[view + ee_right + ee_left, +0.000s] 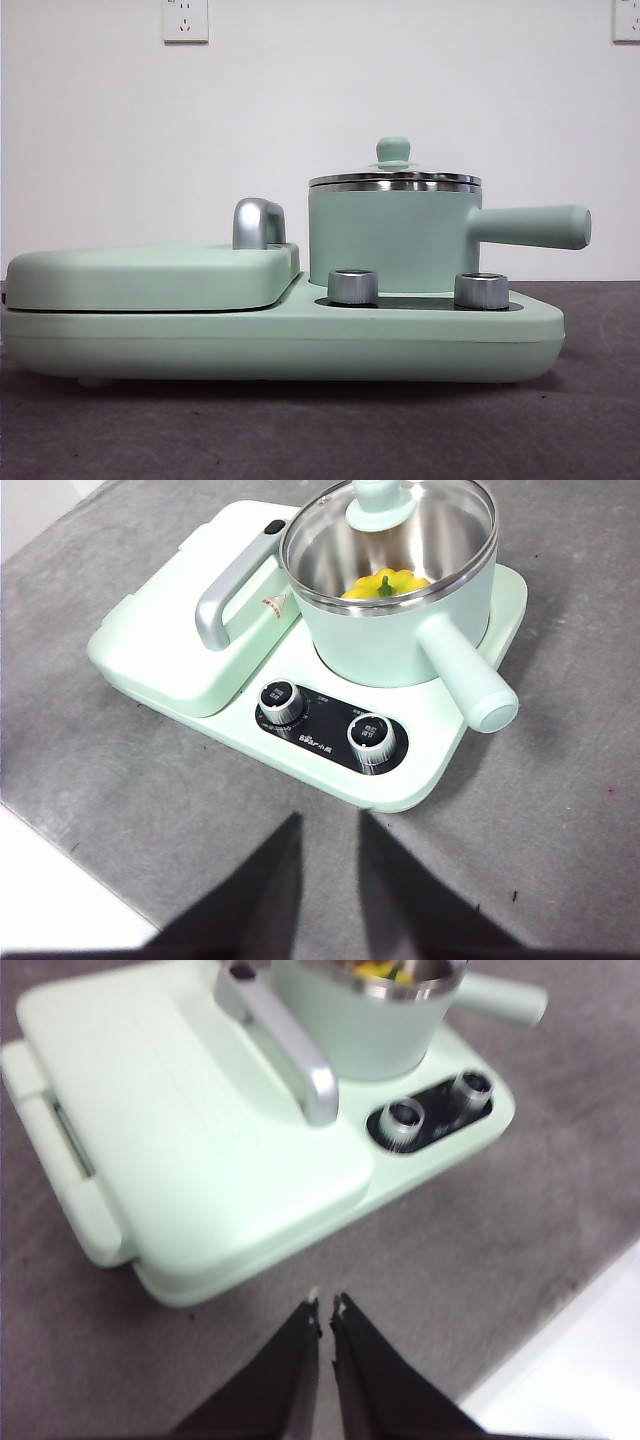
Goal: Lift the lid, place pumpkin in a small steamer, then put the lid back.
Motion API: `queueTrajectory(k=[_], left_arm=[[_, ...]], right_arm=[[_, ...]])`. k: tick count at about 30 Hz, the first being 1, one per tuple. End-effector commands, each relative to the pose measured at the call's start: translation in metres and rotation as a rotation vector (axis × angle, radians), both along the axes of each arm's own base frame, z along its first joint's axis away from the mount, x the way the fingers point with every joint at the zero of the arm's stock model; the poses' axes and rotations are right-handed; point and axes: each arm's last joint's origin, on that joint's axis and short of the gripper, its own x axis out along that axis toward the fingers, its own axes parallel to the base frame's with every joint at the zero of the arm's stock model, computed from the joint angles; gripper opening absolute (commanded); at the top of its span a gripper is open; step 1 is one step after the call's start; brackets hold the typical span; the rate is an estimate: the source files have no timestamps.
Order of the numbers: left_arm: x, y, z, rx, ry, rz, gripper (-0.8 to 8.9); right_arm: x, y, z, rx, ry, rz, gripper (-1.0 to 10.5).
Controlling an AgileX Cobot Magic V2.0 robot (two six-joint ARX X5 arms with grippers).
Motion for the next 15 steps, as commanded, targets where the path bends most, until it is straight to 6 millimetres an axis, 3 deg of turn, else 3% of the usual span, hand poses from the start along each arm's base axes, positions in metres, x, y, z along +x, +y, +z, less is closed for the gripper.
queueTrajectory(k=[1,15], left_arm=[[-0.0025,0.0016,0.0061,-0.038,-0.032,0.004,0.2],[-0.0046,0.0057,0.0053,-0.067,-0.082,0.035,0.2]], right_arm=[[-0.0001,0.0004,0.0034,0.011,-0.014,0.005,0.4],[0.0,0.0004,0.0034,0.011,-0.014,0.005,0.4]])
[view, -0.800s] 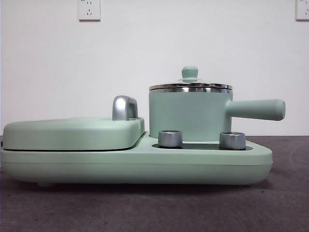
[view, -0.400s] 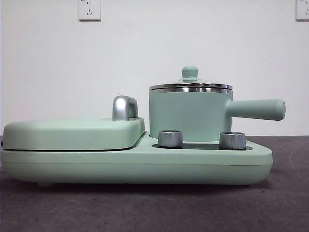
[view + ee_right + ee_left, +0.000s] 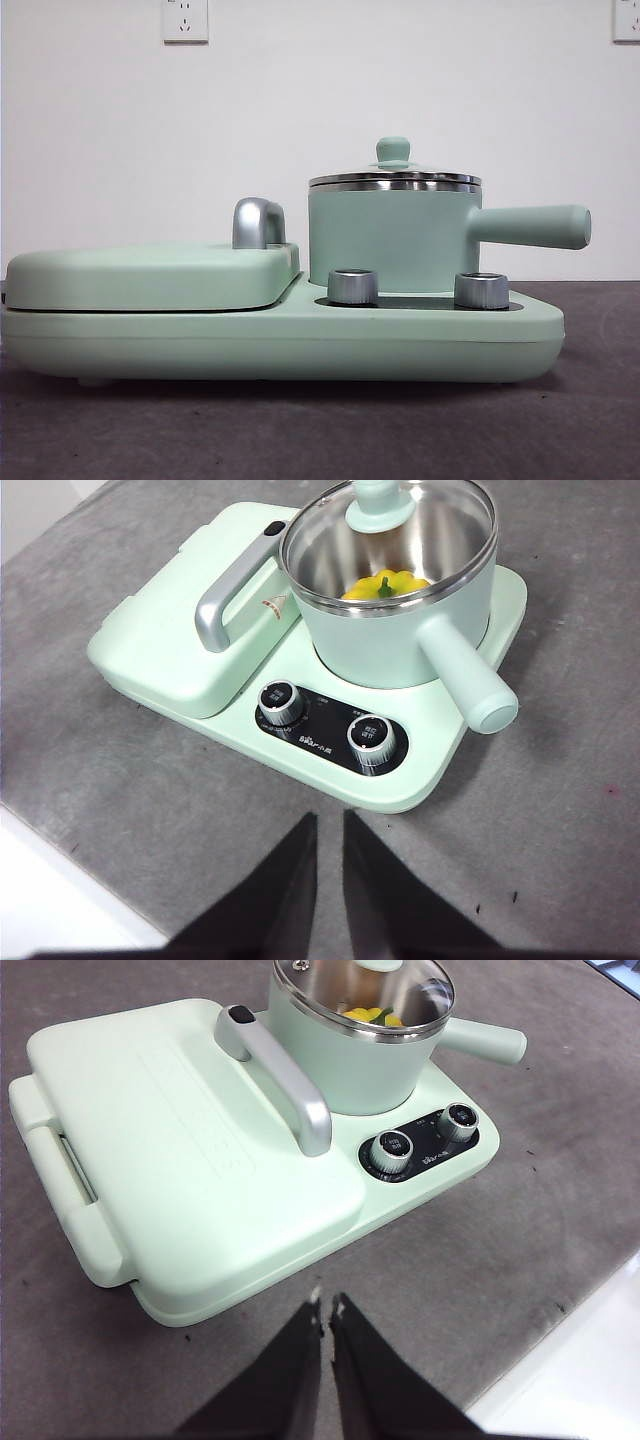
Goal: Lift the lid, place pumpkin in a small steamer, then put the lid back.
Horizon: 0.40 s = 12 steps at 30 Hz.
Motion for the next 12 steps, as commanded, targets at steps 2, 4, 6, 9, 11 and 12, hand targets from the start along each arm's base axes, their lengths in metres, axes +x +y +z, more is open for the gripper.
queueTrajectory(k=[2,4,6,9,11,12], left_arm=[[0.002,0.004,-0.003,-0.06,-0.076,0.059,0.2],[0.004,0.007,-0.012,-0.086,-0.089,0.095,0.2],[0.009,0.011,-0.023,-0.1,-0.127,0.172,0.2],[0.016,0.017,-0.045,-0.118,-0.208,0.294,0.2],[0.021,0.022,-0.063,-0.128,-0.251,0.368,0.2],[0.023,0.024,-0.072,-0.132,-0.271,0.4,0.2]], right_arm=[[0.0,0.0,0.003,0.01,-0.013,0.005,0.4],[0.0,0.0,0.003,0.01,-0.014,0.005,0.4],[0.0,0.0,0.003,0.01,-0.014,0.004,0.4],[0.0,0.0,0.003,0.011,-0.014,0.005,0.4],[0.0,0.0,0.003,0.01,-0.014,0.005,0.4],[0.0,0.0,0.003,0.01,-0.014,0.005,0.4]])
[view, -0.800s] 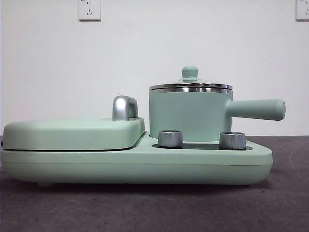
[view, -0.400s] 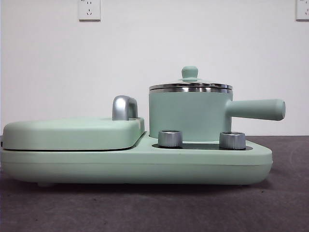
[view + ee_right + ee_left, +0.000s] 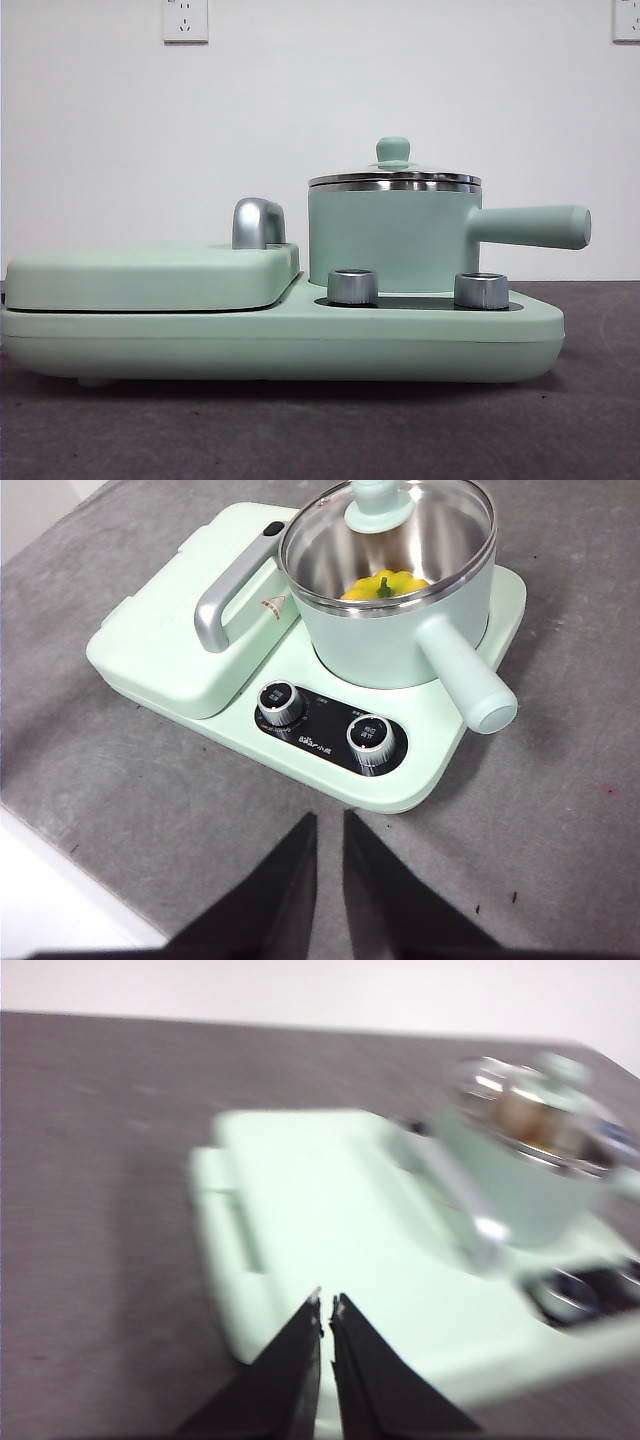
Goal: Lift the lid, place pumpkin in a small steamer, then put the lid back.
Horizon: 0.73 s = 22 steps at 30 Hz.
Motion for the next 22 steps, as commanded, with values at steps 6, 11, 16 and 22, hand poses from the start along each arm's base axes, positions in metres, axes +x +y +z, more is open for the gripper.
queueTrajectory(k=[6,11,16,22], left_arm=[[0.01,0.014,-0.061,-0.009,-0.126,0.197,0.2],[0.014,0.017,-0.079,0.014,-0.131,0.228,0.2],[0.019,0.017,-0.094,0.047,-0.14,0.224,0.2],[0.023,0.017,-0.105,0.045,-0.163,0.227,0.2]], right_arm=[[0.0,0.0,0.003,0.01,-0.013,0.005,0.4],[0.0,0.0,0.003,0.01,-0.014,0.005,0.4],[0.0,0.0,0.003,0.01,-0.014,0.005,0.4],[0.0,0.0,0.003,0.01,-0.014,0.005,0.4]])
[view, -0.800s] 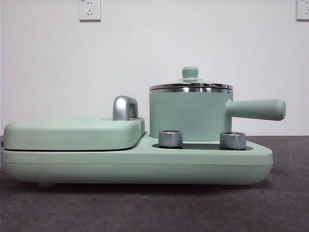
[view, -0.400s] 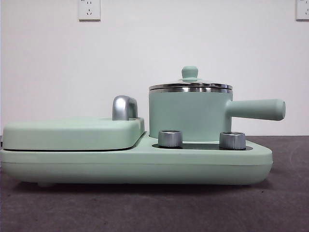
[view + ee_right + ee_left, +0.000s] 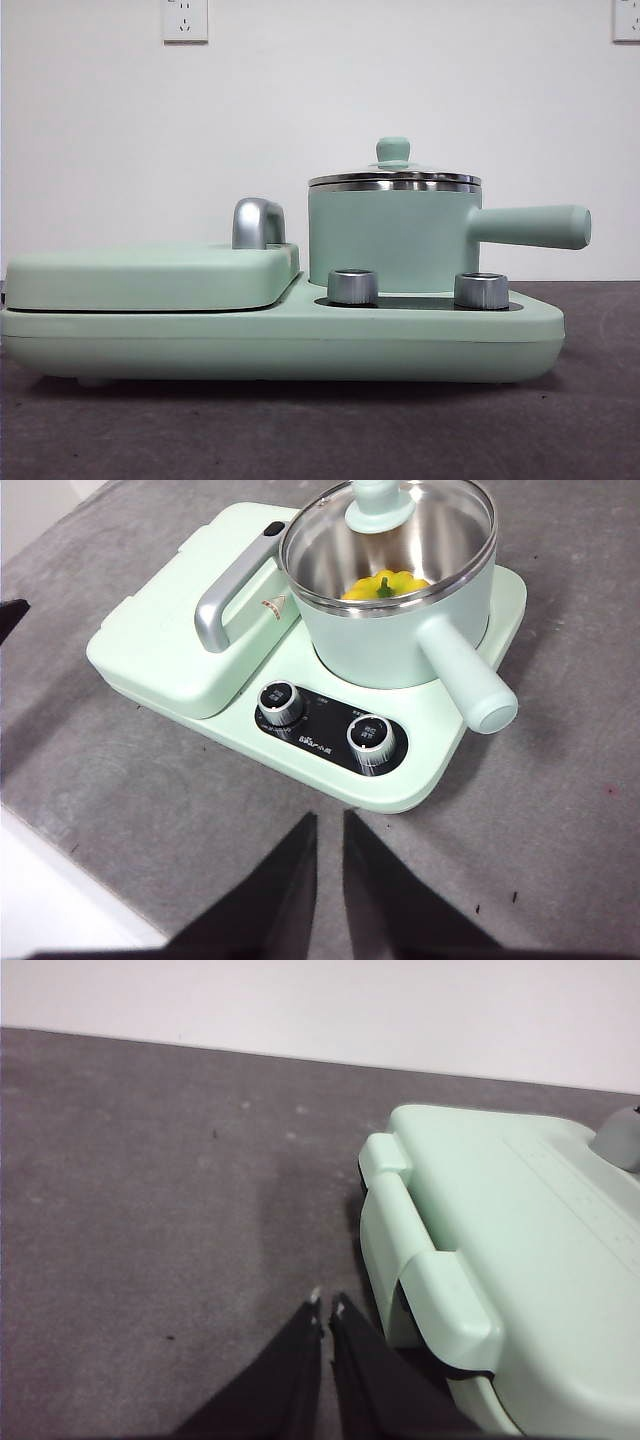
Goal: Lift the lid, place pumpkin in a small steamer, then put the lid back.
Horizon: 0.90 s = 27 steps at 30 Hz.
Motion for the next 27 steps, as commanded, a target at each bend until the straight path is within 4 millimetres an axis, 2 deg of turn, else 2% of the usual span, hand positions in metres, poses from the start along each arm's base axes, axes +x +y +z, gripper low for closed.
queueTrajectory(k=[1,27], left_arm=[[0.0013,0.0003,-0.0045,0.016,-0.008,0.006,0.2],[0.001,0.0045,-0.0081,0.081,0.025,0.082,0.2]], right_arm=[[-0.0001,0.0003,0.0034,0.01,-0.013,0.005,0.4],[-0.0001,0.0003,0.0034,0.01,-0.013,0.005,0.4]])
